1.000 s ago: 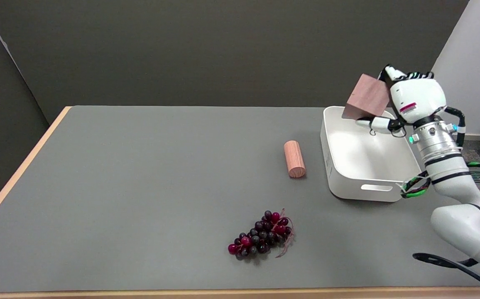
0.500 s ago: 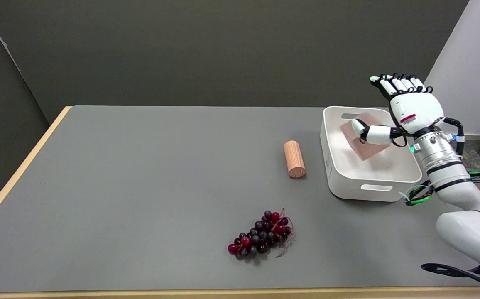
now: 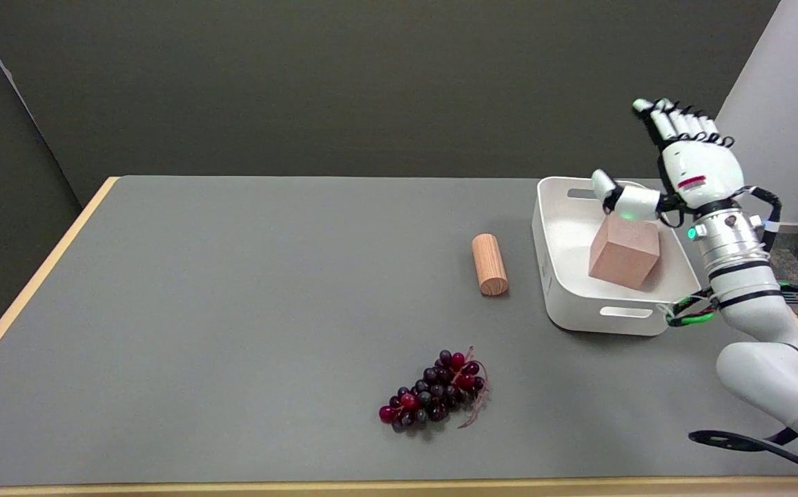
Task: Place wooden cube into white box.
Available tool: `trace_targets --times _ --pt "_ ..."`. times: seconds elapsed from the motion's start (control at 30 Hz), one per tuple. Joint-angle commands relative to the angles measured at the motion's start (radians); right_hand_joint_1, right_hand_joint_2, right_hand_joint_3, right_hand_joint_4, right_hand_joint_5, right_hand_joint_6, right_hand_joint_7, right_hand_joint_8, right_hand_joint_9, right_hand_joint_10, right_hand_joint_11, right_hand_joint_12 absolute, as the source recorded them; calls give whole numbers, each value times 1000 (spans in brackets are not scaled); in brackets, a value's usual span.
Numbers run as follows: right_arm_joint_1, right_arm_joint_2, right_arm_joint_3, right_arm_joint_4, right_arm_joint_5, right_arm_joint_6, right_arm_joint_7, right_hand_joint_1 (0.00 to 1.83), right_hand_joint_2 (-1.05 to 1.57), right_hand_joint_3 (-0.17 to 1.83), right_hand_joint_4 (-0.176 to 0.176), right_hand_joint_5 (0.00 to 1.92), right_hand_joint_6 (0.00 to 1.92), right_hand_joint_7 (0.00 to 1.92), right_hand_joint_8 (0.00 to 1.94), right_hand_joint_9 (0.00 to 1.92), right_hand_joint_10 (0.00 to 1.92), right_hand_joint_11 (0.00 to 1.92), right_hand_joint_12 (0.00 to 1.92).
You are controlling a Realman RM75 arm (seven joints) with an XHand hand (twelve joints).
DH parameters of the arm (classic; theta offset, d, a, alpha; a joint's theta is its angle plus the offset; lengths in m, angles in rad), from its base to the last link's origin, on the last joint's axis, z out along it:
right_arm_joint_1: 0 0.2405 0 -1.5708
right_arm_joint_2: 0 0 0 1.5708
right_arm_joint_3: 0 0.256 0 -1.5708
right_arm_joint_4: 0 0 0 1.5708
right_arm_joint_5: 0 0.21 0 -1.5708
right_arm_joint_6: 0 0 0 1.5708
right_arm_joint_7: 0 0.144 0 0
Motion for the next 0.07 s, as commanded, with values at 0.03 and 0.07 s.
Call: trace_targets --times 0.03,0.07 --pt "78 30 -8 -36 470 173 29 395 581 939 51 31 243 24 137 4 393 -1 1016" --pt "74 32 -8 -35 477 173 31 404 583 940 51 29 244 21 140 2 387 -1 1011"
